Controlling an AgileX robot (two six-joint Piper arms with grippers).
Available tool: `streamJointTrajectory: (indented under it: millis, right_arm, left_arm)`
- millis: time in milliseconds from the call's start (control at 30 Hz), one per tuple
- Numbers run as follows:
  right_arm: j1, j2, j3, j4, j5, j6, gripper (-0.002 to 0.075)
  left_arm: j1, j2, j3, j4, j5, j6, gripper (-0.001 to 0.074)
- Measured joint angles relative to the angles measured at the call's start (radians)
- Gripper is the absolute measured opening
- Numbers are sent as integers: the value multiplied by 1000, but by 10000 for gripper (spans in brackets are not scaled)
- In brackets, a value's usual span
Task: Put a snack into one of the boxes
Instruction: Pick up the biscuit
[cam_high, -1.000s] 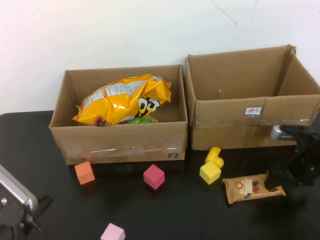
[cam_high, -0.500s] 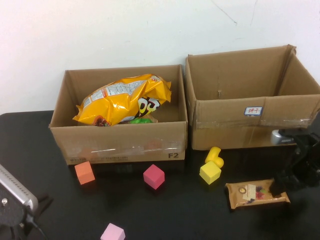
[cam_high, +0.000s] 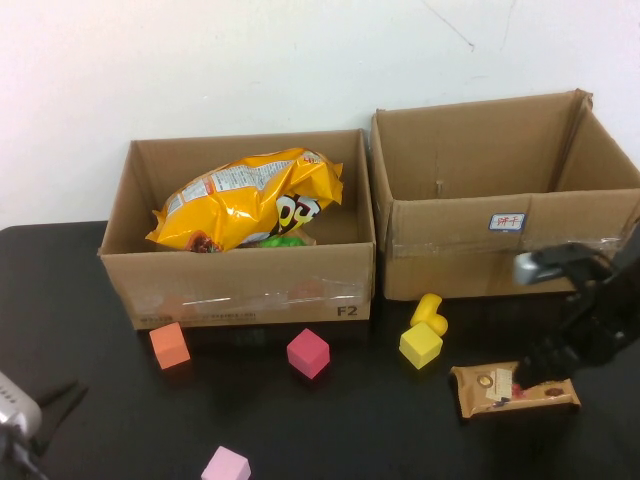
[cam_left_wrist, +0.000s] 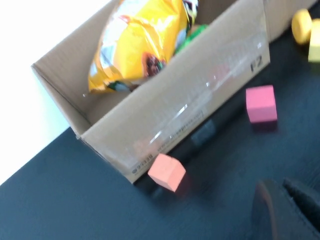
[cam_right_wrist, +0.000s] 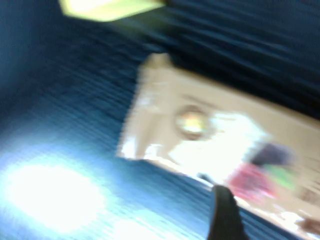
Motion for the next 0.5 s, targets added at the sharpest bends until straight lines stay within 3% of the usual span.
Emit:
streamJointTrajectory:
  millis: [233,500]
  right_arm:
    - [198,-14,-6,-211,-34,-23,393]
    - [347,-18,-8,-681,-100,196,393]
  left_arm:
    - [0,-17,28,0,-16,-27,-1]
    - [0,-17,68,-6,-58,-32,-1]
